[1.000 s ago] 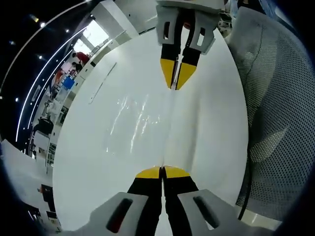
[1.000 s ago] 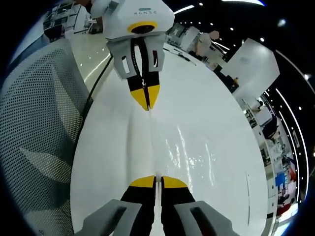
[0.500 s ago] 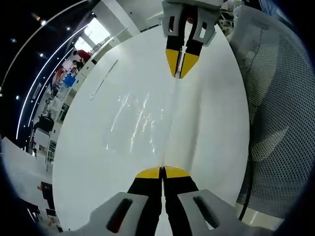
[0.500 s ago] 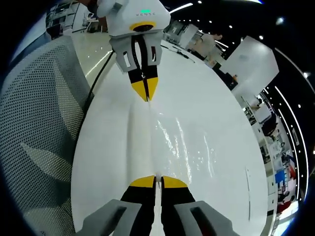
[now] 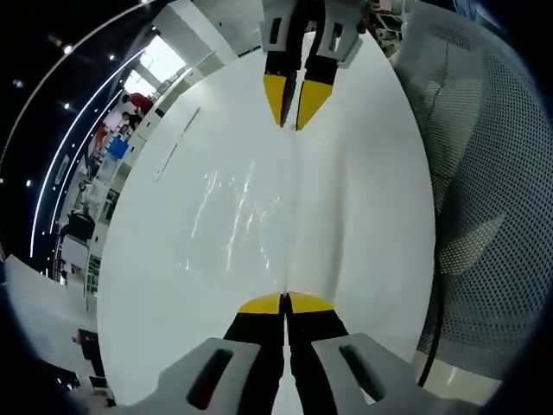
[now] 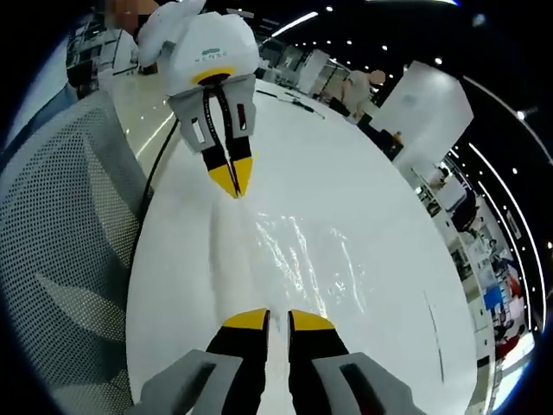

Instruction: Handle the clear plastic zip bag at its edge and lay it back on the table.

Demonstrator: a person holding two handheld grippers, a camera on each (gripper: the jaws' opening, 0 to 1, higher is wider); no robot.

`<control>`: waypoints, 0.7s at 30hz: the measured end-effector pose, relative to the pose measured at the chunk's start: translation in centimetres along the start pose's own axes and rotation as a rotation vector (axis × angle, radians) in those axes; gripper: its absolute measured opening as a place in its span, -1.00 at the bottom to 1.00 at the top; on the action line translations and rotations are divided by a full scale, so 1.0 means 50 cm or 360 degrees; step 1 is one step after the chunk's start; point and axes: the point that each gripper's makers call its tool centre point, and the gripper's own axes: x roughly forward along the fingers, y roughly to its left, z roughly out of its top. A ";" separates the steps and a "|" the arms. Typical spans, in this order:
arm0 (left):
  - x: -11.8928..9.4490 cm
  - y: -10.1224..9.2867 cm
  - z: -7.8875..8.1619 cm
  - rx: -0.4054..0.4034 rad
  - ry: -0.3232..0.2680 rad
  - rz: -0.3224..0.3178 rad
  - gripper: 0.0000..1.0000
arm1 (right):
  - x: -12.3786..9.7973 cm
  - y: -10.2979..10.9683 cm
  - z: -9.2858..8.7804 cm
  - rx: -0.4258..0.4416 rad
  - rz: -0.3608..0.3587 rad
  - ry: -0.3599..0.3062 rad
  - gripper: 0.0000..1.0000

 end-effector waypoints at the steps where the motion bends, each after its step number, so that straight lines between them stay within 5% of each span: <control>1: -0.001 -0.002 0.001 0.0010 0.0003 -0.0002 -1.00 | -0.001 -0.003 0.006 0.0004 -0.0002 -0.0009 -0.89; 11: -0.011 -0.006 0.007 0.0024 0.0001 -0.0005 -1.00 | 0.030 0.021 0.057 -0.0036 0.0076 -0.0067 -0.82; 21: -0.017 -0.008 0.009 0.0024 -0.0010 -0.0002 -1.00 | 0.055 0.043 0.052 -0.0108 0.0121 -0.0024 -0.82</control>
